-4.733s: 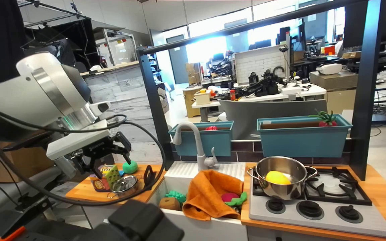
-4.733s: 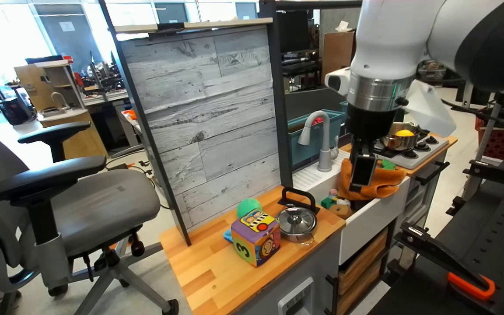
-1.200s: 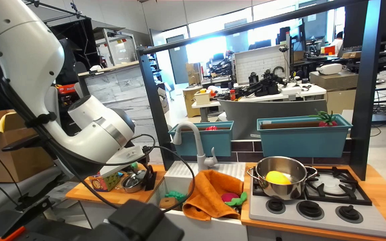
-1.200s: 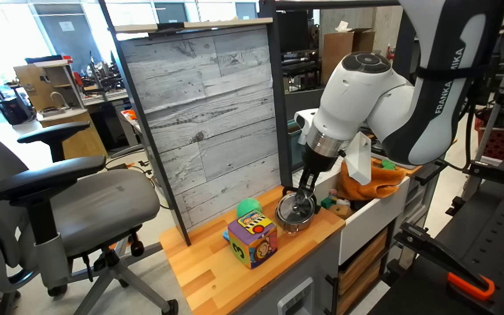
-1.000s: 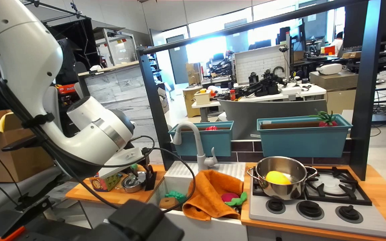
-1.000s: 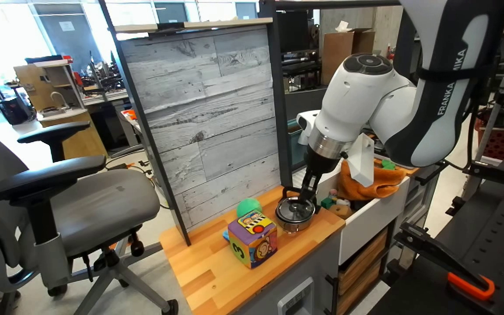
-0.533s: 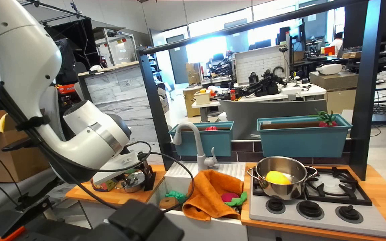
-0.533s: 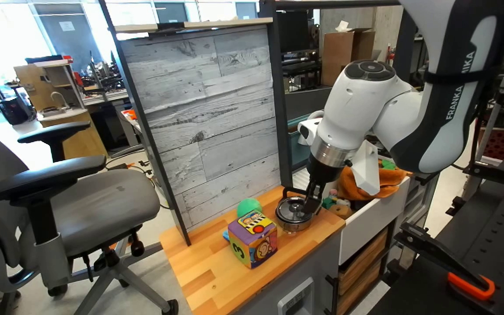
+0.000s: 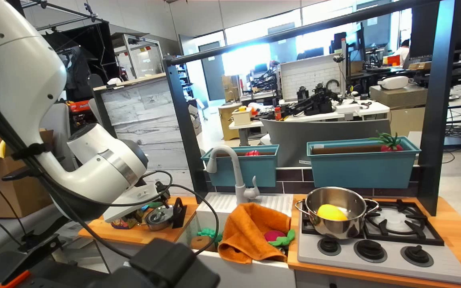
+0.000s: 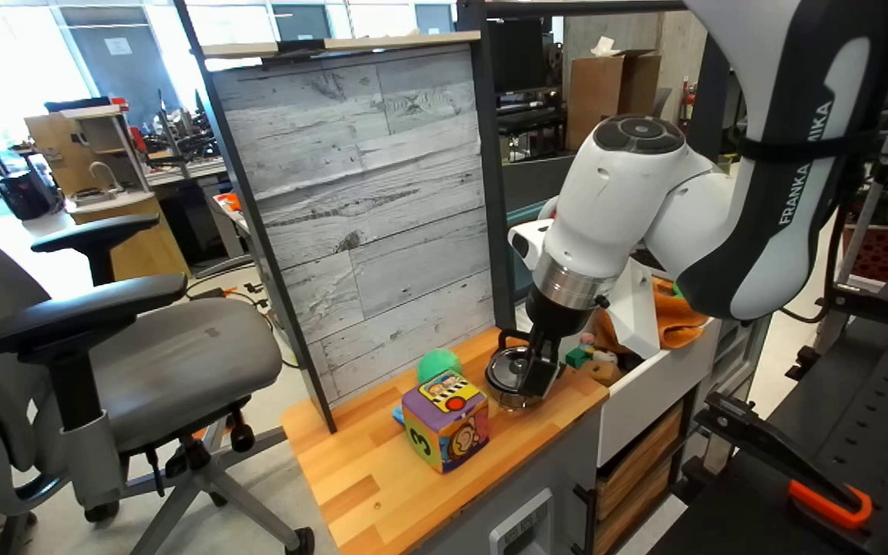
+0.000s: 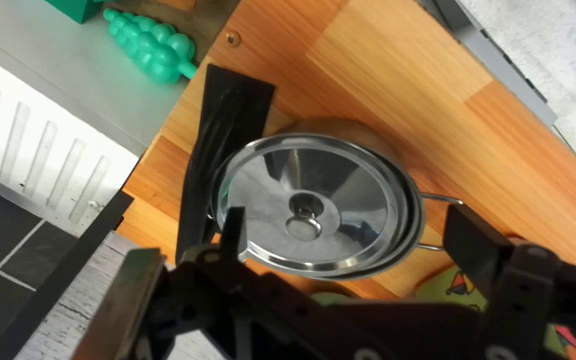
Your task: Remove the silver lid from the silver pot.
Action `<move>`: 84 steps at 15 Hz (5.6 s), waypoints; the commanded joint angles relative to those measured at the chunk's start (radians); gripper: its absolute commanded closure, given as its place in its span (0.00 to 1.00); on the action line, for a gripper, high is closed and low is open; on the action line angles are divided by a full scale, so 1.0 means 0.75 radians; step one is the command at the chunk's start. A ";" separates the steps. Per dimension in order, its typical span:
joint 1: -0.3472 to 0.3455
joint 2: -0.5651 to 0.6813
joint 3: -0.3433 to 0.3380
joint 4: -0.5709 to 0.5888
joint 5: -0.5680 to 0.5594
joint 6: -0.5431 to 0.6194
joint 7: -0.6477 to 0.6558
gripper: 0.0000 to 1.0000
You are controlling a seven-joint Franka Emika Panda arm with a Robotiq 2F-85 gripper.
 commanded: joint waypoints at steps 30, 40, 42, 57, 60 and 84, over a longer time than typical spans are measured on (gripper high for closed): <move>0.103 0.028 -0.176 0.025 0.115 0.222 -0.030 0.95; 0.581 0.061 -0.489 -0.248 0.336 0.331 -0.028 0.95; 0.680 0.069 -0.542 -0.302 0.402 0.376 -0.033 0.95; 0.589 -0.208 -0.094 -0.546 1.217 0.390 -0.866 0.95; 0.507 -0.261 0.002 -0.566 1.230 0.389 -0.887 0.95; 0.009 -0.364 0.398 -0.599 1.307 0.397 -0.835 0.42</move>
